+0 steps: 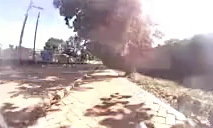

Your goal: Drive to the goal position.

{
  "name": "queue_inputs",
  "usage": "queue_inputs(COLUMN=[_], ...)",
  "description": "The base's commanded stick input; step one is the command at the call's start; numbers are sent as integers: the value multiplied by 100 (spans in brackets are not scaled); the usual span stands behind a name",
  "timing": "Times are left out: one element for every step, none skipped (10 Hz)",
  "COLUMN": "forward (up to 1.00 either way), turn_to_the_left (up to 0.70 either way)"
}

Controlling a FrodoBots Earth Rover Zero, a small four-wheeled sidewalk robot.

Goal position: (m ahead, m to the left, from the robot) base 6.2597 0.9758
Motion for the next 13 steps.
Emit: queue_inputs(forward=[100,100,100,100,100,100,100,100,100,100,100,100,100], turn_to_the_left=[0,0,0,0,0,0,0,0,0,0,0,0,0])
